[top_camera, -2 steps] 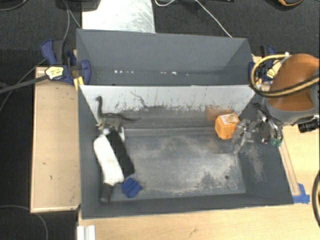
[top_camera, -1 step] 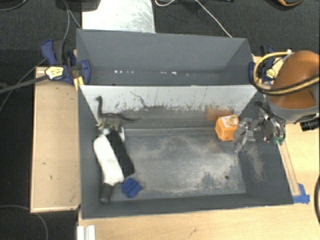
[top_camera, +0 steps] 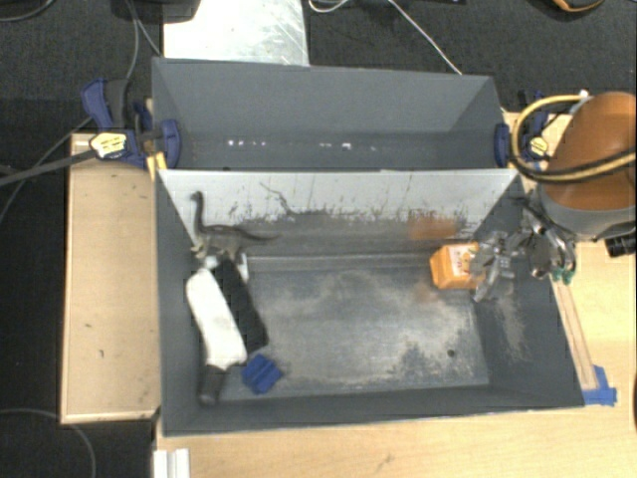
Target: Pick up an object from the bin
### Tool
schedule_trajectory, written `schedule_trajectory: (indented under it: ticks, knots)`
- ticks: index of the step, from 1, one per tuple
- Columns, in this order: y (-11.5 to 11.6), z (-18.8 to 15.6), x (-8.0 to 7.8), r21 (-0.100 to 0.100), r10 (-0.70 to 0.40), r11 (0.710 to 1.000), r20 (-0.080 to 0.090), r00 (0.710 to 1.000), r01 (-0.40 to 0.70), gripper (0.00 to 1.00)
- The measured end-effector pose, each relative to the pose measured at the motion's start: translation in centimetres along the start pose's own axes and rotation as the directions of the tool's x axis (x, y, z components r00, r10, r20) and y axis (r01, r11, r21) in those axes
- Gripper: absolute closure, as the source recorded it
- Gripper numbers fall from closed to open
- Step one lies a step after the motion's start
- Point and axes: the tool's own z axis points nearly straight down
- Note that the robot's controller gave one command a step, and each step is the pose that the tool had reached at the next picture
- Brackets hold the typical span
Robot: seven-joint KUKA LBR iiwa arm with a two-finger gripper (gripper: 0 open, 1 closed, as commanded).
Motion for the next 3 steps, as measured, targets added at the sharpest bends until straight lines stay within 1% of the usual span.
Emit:
schedule_trajectory:
  ticks: [1,2,3]
  knots:
    - [0.0,-2.0,-0.1,0.001,0.000,1.000,0.007,1.000,0.000,1.00]
    - [0.0,-3.1,-0.3,0.001,0.000,1.000,0.015,1.000,0.000,1.00]
    - [0.0,-3.4,-0.3,0.001,0.000,1.000,0.014,1.000,0.000,1.00]
